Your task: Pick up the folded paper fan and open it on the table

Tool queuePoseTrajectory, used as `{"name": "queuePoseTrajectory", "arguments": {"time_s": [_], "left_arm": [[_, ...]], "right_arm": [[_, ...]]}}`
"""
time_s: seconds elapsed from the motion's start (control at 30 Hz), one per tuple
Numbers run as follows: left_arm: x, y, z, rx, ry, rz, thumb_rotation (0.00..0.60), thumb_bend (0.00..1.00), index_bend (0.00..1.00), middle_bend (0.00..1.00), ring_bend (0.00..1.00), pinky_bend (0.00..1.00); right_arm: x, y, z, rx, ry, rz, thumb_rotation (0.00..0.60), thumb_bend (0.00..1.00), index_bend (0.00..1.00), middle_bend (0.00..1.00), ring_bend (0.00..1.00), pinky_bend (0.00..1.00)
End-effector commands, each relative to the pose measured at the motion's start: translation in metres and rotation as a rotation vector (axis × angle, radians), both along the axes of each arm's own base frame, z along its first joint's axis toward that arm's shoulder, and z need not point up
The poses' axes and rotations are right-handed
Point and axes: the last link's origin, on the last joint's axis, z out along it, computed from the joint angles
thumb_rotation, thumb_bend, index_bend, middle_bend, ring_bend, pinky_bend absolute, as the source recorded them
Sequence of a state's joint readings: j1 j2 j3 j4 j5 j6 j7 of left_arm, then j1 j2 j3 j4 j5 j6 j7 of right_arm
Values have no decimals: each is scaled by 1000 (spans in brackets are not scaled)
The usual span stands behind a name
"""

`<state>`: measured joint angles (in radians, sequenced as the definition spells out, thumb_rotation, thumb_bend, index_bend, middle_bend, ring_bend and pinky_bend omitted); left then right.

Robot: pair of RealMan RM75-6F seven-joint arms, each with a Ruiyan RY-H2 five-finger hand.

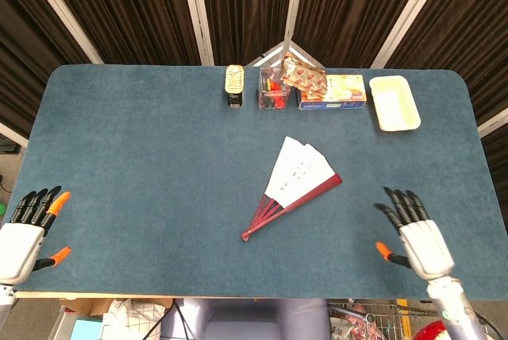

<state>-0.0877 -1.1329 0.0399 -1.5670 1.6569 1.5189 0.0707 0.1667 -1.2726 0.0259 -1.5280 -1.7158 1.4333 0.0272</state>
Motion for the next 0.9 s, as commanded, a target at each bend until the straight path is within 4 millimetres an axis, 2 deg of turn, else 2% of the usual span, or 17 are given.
{"name": "queuePoseTrajectory", "arguments": {"time_s": [0.03,0.17,0.43,0.6,0.9], "left_arm": [[0,0,0,1,1,-1,600,0,0,0,0,0],[0,1,0,3,-1,1,600,0,0,0,0,0],[0,2,-1,1,-2,6,600,0,0,0,0,0],[0,2,-2,1,1,7,600,0,0,0,0,0],[1,3,-4,-3,2,11,600,0,0,0,0,0]], "right_arm": [[7,-13,-17,13,-16,27,600,272,307,51,0,0],[16,-25,-40,32,-35,50,600,273,335,67,0,0],[31,-40,-83,95,-31,93,600,272,326,68,0,0],[38,-48,-102,123,-13,100,600,272,216,68,0,0],[50,-63,-132,128,-16,104,600,273,238,68,0,0]]}}
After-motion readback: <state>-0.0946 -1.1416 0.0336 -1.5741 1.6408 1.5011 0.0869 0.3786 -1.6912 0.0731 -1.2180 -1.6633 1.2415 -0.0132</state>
